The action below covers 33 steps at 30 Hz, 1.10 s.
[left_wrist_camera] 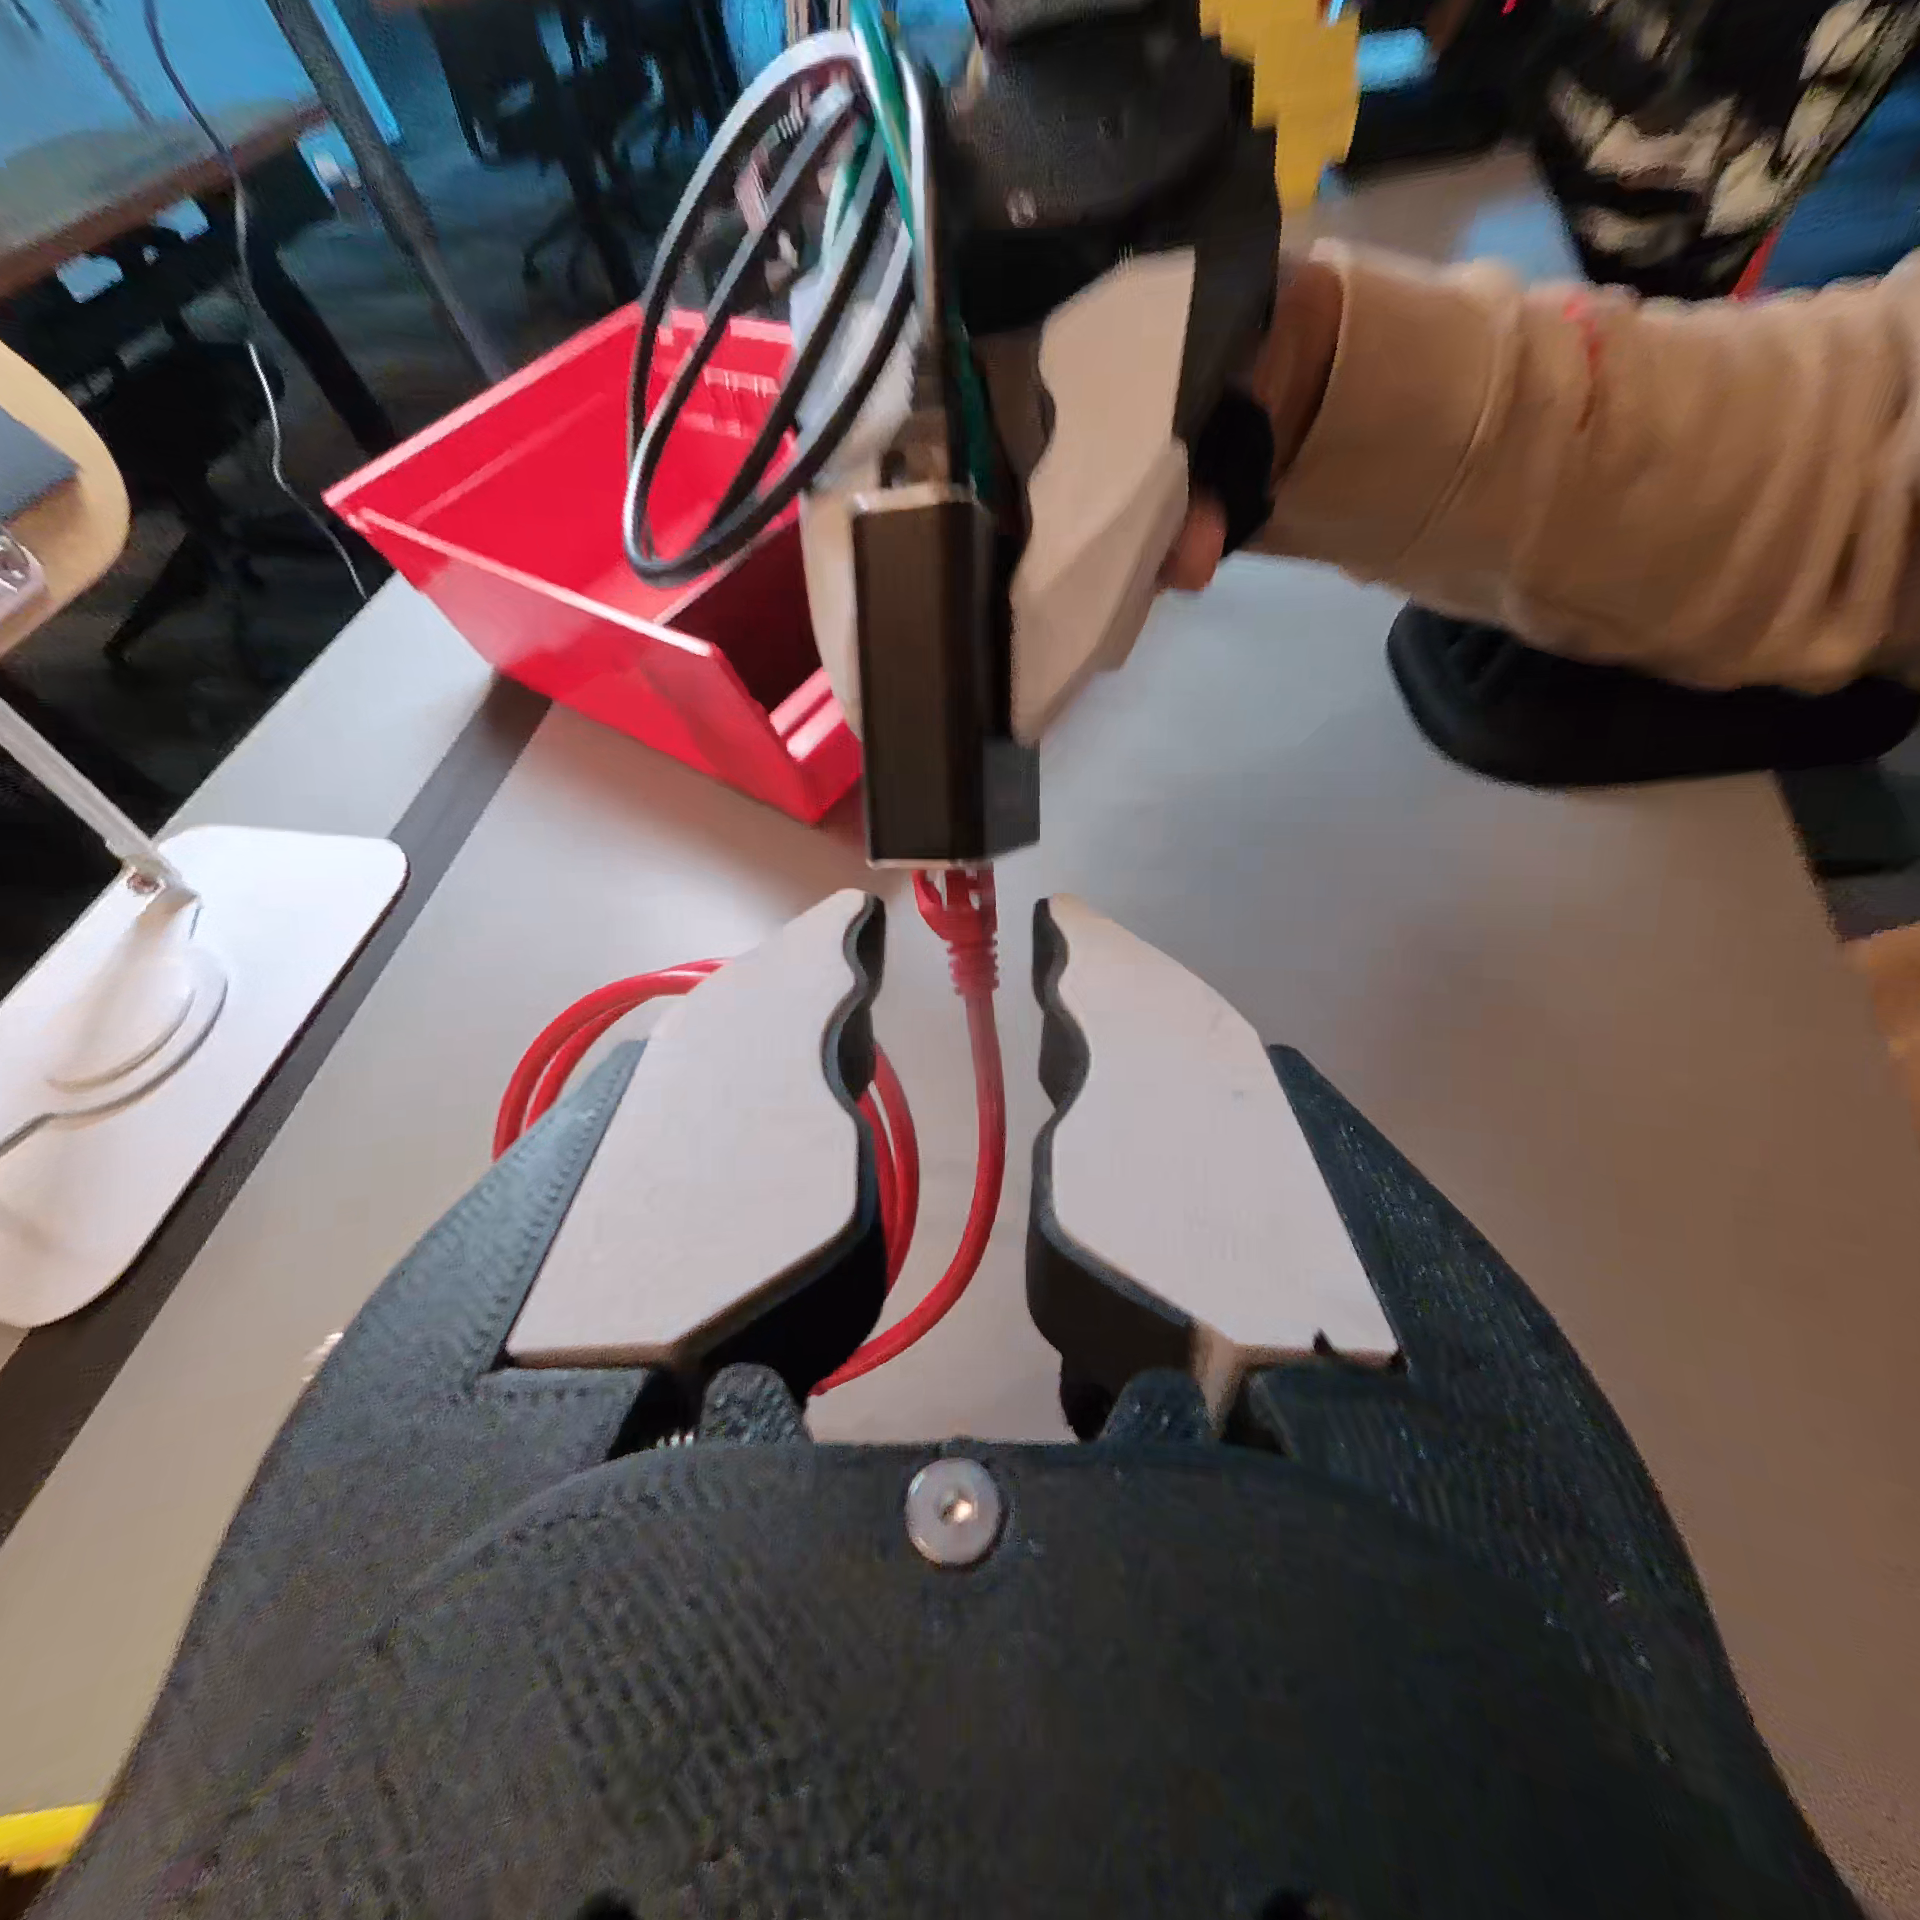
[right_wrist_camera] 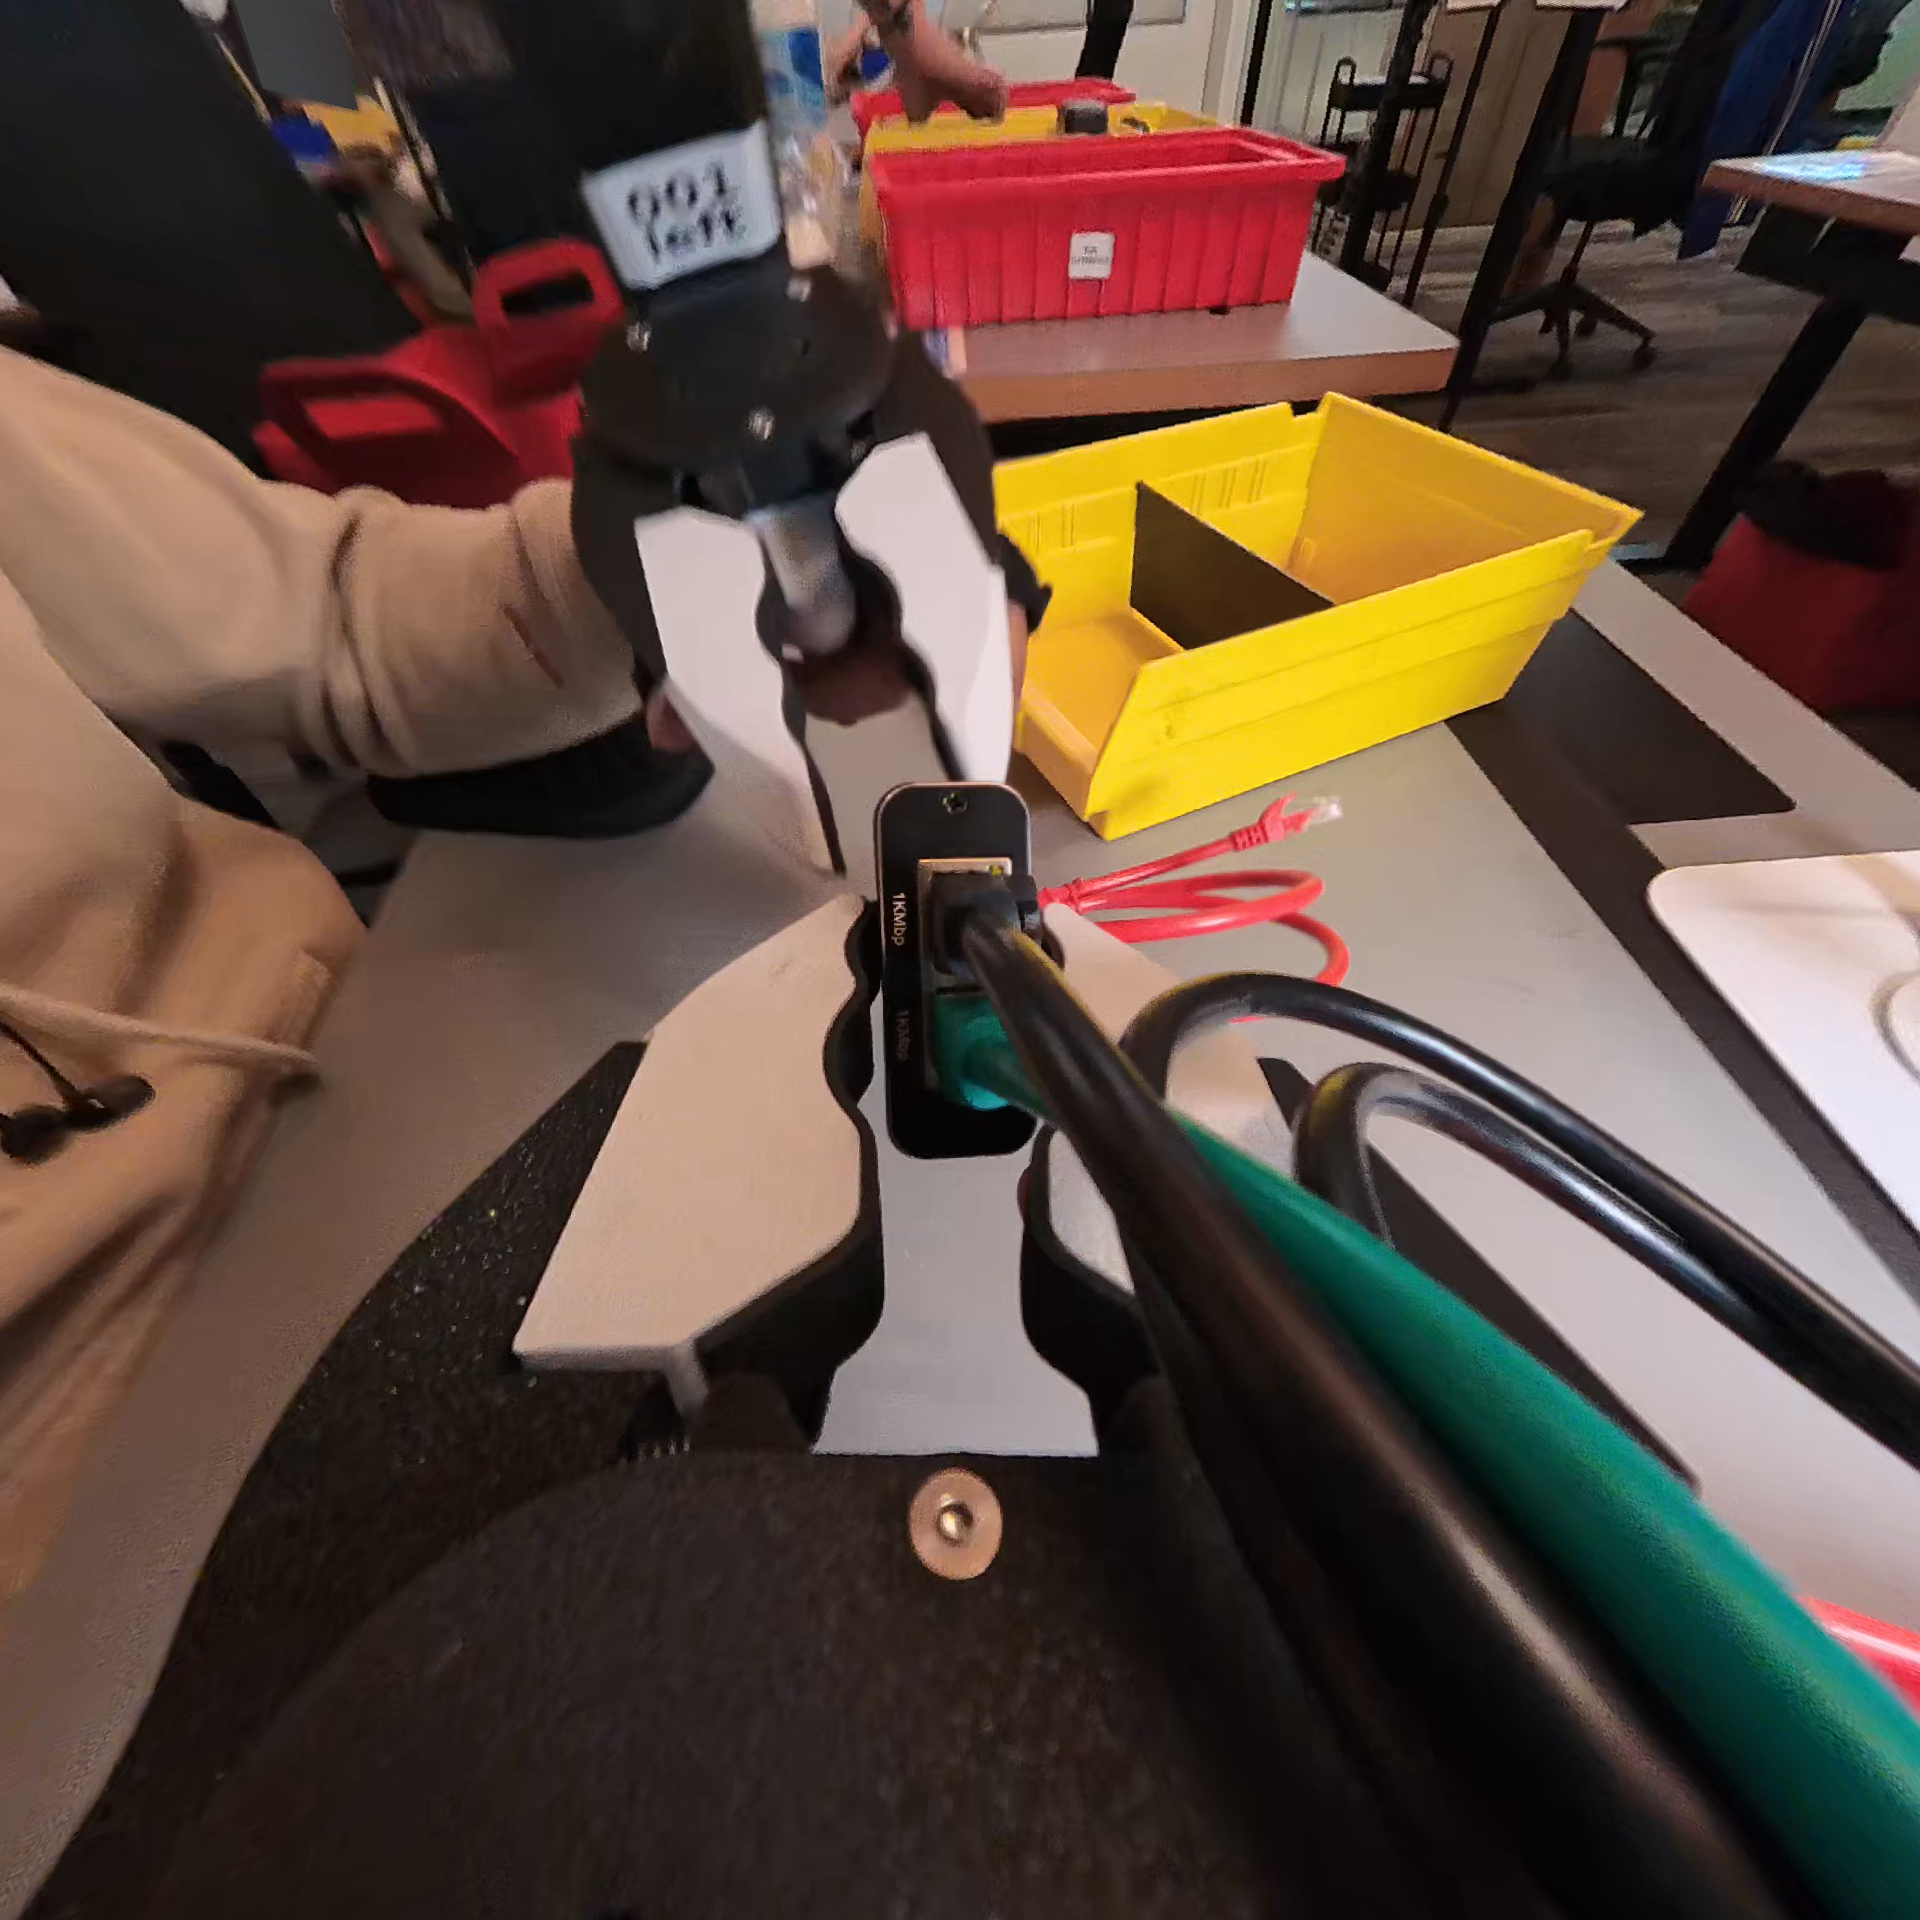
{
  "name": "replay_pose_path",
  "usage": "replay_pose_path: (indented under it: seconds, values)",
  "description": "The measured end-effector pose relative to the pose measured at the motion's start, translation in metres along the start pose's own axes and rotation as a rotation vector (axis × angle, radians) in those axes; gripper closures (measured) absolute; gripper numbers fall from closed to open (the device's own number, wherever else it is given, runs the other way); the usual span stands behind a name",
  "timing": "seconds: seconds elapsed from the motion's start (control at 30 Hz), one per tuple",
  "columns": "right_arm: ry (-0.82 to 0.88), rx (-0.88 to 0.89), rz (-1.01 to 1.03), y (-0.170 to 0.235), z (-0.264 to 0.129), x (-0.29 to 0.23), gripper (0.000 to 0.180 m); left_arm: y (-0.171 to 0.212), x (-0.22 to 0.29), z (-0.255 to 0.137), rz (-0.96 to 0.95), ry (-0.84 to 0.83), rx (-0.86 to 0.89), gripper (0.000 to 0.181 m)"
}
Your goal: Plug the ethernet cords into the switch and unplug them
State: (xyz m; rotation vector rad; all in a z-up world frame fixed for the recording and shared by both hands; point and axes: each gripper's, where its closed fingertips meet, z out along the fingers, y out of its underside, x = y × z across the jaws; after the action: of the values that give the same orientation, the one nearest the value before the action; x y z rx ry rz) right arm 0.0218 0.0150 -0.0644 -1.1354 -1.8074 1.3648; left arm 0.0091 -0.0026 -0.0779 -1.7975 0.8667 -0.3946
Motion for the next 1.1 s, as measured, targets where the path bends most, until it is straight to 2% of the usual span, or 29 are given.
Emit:
replay_pose_path:
  seconds: [0.07,0.23,0.43,0.6,0.73,0.8,0.93,1.0,1.1]
  values:
    - [0.008,-0.063,-0.054,0.007,0.002,-0.003,0.153,-0.007,-0.001,-0.006,-0.036,0.023,0.052,0.147]
    - [-0.041,-0.154,-0.128,0.013,0.012,-0.022,0.153,0.002,0.016,0.001,0.009,0.100,0.005,0.143]
    - [-0.057,-0.118,-0.124,-0.003,0.009,-0.033,0.152,-0.011,0.030,0.000,-0.017,0.185,0.082,0.157]
    - [-0.007,-0.063,0.170,-0.015,0.003,-0.013,0.142,-0.032,0.012,-0.007,-0.333,0.223,0.227,0.157]
    - [-0.050,-0.201,0.196,0.011,-0.001,-0.016,0.128,-0.033,-0.014,-0.017,-0.618,0.289,0.361,0.158]
    - [-0.075,-0.289,0.121,0.025,-0.003,-0.023,0.136,-0.028,-0.029,-0.020,-0.738,0.281,0.402,0.158]
    - [-0.103,-0.441,-0.126,0.036,-0.010,-0.047,0.135,-0.021,-0.052,-0.026,-0.884,0.218,0.450,0.158]
    - [0.047,-0.379,-0.343,0.008,-0.006,-0.044,0.131,-0.020,-0.061,-0.030,-0.936,0.192,0.484,0.158]
    - [0.365,-0.233,-0.710,-0.043,0.003,-0.033,0.124,-0.024,-0.070,-0.037,-1.004,0.187,0.558,0.158]
